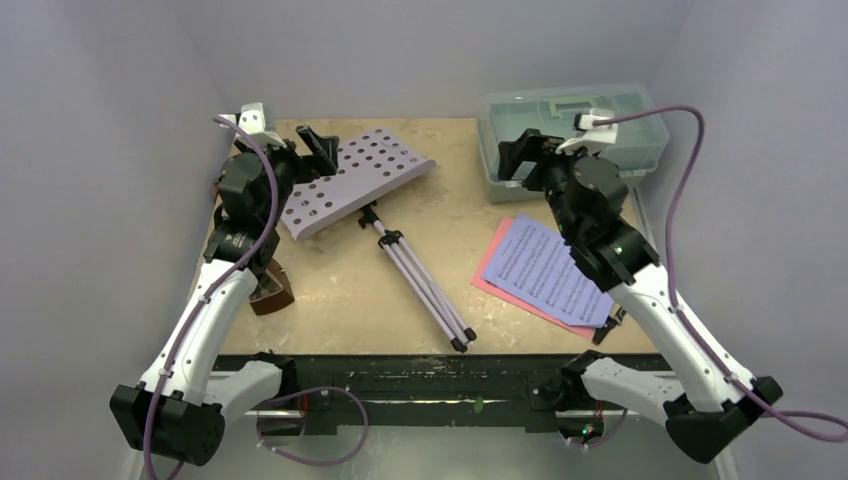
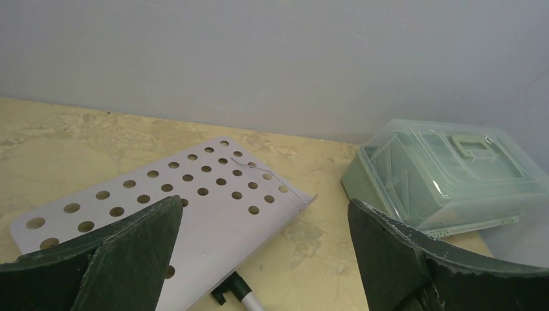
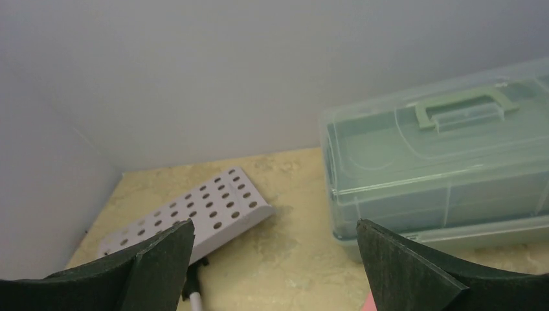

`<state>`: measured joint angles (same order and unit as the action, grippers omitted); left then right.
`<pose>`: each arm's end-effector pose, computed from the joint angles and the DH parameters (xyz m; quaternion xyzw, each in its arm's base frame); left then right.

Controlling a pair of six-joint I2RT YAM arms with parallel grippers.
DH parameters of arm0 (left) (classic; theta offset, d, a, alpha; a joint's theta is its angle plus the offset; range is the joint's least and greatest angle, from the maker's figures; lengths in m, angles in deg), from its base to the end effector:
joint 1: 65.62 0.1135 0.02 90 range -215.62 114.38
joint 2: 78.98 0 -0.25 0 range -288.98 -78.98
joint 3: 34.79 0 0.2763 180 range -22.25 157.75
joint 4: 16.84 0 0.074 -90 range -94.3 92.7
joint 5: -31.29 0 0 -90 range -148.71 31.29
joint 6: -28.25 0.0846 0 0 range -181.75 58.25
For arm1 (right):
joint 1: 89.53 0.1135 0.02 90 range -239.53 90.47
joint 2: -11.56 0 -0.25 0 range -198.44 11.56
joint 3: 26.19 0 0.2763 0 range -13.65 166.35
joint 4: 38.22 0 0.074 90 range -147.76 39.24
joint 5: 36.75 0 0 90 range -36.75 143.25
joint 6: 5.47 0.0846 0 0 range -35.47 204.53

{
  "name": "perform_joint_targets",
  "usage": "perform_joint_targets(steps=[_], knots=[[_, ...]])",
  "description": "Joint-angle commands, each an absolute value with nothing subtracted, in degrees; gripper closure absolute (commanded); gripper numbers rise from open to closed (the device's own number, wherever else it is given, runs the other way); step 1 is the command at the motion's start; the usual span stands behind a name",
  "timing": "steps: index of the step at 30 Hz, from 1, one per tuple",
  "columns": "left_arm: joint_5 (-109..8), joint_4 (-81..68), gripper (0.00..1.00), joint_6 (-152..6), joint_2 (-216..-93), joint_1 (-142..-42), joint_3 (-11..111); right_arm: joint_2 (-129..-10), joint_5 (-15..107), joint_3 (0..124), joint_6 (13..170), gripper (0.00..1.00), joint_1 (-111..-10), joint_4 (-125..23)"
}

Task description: Set up the instrument practice props

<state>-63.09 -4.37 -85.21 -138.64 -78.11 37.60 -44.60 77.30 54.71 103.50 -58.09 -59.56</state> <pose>0.3154 -0.0632 0.3909 -0.0943 0.6992 -0.1929 0.6819 0.2592 0.1180 0.4458 0.0779 0.6833 0.1738 0.7049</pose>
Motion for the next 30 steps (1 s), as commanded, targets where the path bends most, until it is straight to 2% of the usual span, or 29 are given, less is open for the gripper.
perform_joint_targets(steps=[1,8,12,17,19,25,30], knots=[[-59.00,-6.83,0.00,-85.55,-137.51,-77.57,39.09,-48.93,76.75,58.85,106.57,0.01,-58.06,-64.46],[-57.77,-7.55,0.00,-84.98,-136.26,-77.57,37.86,-57.50,59.95,59.31,113.92,0.01,-57.86,-58.12],[-58.43,-7.70,0.00,-84.77,-135.30,-77.66,37.31,-65.58,53.40,60.71,124.54,0.01,-55.52,-51.45],[-59.24,-8.67,0.00,-84.50,-134.52,-77.58,35.80,-77.18,53.67,63.91,140.40,0.01,-49.76,-42.88],[-60.89,-8.97,0.00,-84.13,-133.92,-77.57,35.12,-82.07,57.23,66.97,144.80,0.01,-47.45,-43.29],[-62.93,-9.63,0.00,-83.50,-132.70,-77.57,33.90,-94.77,66.24,77.57,160.96,0.01,-44.98,-58.33],[-62.69,-9.72,0.00,-83.45,-131.99,-77.66,33.82,-101.50,70.08,79.46,165.67,0.01,-44.00,-60.24]])
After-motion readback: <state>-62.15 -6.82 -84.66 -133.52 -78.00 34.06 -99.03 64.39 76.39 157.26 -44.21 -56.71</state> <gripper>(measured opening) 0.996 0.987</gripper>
